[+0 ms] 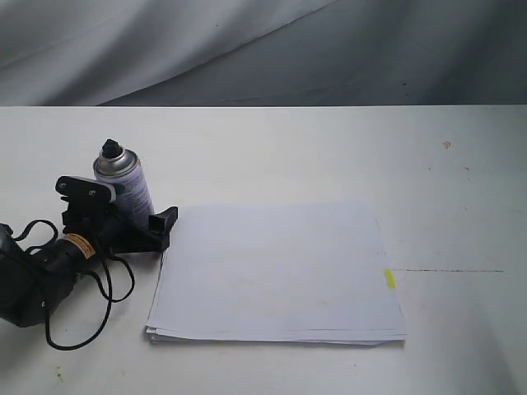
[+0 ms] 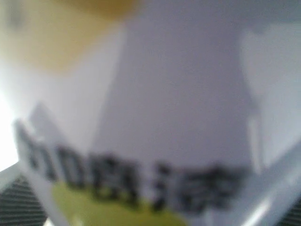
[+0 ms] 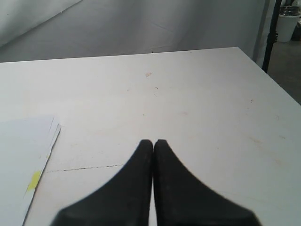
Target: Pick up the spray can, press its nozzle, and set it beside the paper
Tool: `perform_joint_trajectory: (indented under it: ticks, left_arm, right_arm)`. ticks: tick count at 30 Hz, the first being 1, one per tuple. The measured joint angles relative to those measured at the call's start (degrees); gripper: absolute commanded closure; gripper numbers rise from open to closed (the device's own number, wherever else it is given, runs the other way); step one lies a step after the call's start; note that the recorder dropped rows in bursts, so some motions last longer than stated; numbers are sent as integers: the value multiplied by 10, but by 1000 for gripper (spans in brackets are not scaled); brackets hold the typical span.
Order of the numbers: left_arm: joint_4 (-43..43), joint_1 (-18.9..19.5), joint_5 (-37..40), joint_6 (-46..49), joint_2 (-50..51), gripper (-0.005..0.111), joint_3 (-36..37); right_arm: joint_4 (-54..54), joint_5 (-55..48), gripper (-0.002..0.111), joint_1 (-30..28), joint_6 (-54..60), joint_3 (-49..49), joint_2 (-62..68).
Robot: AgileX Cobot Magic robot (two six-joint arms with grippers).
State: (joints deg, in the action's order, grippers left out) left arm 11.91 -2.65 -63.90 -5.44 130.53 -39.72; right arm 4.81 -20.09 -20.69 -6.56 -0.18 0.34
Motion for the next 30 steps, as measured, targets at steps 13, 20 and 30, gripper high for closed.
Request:
perform_joint_trajectory:
  ticks: [13, 20, 30]
  left_arm:
    - [0, 0, 0, 0, 1, 49, -4]
    - [8, 0, 0, -2, 1, 65, -5]
    - [8, 0, 0, -2, 1, 41, -5]
  right_arm:
    - [0, 0, 108, 0, 0, 0, 0]
    - [0, 0, 108, 0, 0, 0, 0]
    - [0, 0, 108, 0, 0, 0, 0]
